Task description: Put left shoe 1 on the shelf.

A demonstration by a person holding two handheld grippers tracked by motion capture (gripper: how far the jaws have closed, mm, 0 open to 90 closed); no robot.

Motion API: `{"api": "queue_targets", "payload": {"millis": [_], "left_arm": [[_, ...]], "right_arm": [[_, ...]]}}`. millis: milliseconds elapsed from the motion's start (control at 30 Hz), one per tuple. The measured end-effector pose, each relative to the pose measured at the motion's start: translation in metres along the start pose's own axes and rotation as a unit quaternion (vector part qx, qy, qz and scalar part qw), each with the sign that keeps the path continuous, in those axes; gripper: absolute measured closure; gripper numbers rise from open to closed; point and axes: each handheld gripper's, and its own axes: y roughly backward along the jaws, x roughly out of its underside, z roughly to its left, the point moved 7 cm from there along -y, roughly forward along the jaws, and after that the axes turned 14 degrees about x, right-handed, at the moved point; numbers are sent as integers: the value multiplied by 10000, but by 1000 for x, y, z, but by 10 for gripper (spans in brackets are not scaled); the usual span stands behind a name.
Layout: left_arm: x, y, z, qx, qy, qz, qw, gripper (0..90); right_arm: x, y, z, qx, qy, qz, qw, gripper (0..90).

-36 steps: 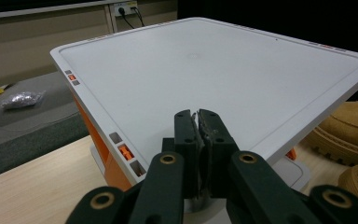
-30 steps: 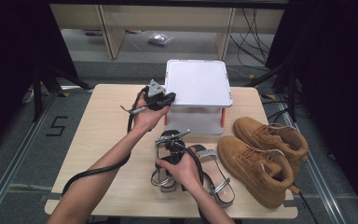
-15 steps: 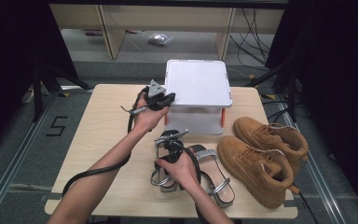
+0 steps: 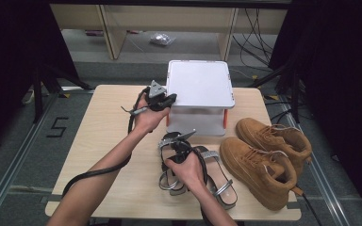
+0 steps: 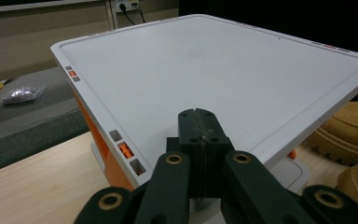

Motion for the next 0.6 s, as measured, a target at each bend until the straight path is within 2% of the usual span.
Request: {"api": "queue_targets", "payload": {"millis": [33, 100, 167, 200, 267, 300, 367, 400, 533, 567, 600], "left_arm": [[0, 0, 0, -1, -12, 9, 10000, 898], [0, 0, 0, -8, -20, 10, 10000, 898], [0, 0, 0, -2, -11, 9, 10000, 898], [0, 0, 0, 1, -1, 7, 10000, 898], [0, 0, 0, 6, 9, 7, 10000, 898], [0, 0, 0, 6, -2, 10, 10000, 898], [0, 0, 0, 12, -11, 13, 10000, 898], [0, 0, 0, 10, -15, 20, 10000, 898], [0, 0, 0, 10, -15, 16, 10000, 898], [0, 0, 0, 5, -22, 23, 10000, 898], [0, 0, 0, 5, -24, 29, 10000, 898]], "right_arm": [[0, 1, -1, -76, -93, 46, 9999, 400], [1, 2, -2, -140, -135, 132, 9997, 410], [1, 2, -3, -183, -60, 168, 9997, 412], [0, 2, -4, -113, -85, 111, 9998, 415], [1, 2, -5, -239, -167, 173, 9994, 423], [1, 2, -5, -259, -231, 122, 9993, 426], [2, 2, -7, -285, -161, 175, 9993, 428], [4, 4, -6, -357, -299, 185, 9987, 434], [4, 5, -8, -315, -303, 0, 9990, 442], [5, 8, -10, -422, -362, 0, 9985, 446], [5, 8, -10, -422, -362, 0, 9985, 446]]}}
